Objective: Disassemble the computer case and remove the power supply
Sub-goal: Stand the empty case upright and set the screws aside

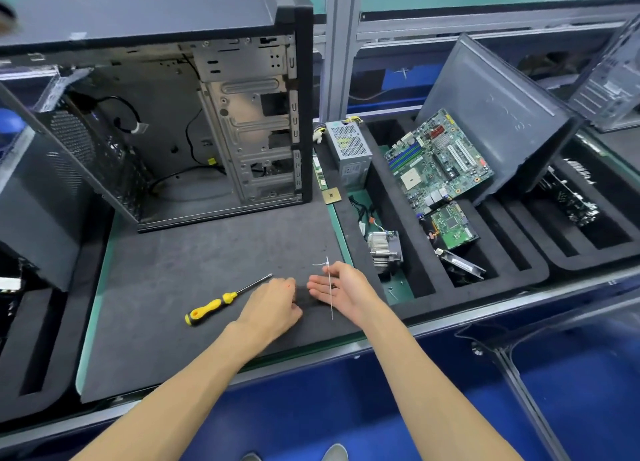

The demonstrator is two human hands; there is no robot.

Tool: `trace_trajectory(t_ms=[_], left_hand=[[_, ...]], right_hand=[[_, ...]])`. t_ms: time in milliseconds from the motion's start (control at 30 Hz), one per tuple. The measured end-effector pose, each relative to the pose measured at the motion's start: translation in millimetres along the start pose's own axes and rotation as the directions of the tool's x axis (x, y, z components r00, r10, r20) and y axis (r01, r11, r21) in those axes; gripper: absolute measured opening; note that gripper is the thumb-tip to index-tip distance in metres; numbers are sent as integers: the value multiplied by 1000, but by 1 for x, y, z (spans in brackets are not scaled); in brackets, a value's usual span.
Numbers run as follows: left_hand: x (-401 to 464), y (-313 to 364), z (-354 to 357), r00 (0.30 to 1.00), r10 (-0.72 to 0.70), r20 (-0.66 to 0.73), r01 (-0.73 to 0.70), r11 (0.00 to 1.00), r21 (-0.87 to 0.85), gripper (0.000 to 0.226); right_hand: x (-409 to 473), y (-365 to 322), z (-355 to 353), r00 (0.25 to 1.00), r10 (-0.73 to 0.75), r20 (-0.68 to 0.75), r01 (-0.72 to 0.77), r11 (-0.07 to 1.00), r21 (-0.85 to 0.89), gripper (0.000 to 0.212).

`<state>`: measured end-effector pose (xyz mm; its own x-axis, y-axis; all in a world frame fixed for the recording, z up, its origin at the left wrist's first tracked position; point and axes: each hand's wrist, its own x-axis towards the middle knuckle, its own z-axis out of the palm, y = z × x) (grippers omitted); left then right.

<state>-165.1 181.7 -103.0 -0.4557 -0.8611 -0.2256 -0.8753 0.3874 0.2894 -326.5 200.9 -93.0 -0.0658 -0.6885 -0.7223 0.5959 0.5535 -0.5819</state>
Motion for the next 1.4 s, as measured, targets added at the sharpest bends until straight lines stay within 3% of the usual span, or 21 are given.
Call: trace_trajectory(t_ms=[133,367,467,700,867,1000,1033,1200,1300,1400], left_hand=[[13,13,-5,992,-125,11,124,955,-271,12],[54,105,-7,998,1,-68,-40,811,-583,17],[70,137,2,996,7,-85,-57,799,-599,15],[88,149,28,990,95,100,-48,919,-391,13],[81,131,24,992,92,86,-48,907,-418,16],[74,103,17,994,84,66,-46,895,-444,18],[73,98,13,995,79,62,-43,890,-453,19],[69,67,-5,1000,4,-7,-7,869,-494,23],[59,39,-17,995,-73,-62,32,859,-511,24],[45,3,-30,980,-171,-102,95,852,-515,23]], right_hand=[[-5,-14,-24,999,-32,-44,29,998,-56,16],[-9,-47,-78,969,-129,-212,85,975,-206,13],[-10,-54,-99,958,-171,-231,105,956,-273,20],[-19,-65,-134,966,-170,-194,75,905,-418,16],[-12,-52,-120,934,-293,-207,63,702,-710,19],[-4,-43,-96,884,-453,-115,-37,177,-984,22],[-3,-44,-92,875,-471,-109,-66,108,-992,19],[2,-41,-61,815,-578,-41,-35,21,-999,19],[7,-41,-27,781,-612,127,171,14,-985,23],[14,-31,18,788,-545,288,361,29,-932,17]])
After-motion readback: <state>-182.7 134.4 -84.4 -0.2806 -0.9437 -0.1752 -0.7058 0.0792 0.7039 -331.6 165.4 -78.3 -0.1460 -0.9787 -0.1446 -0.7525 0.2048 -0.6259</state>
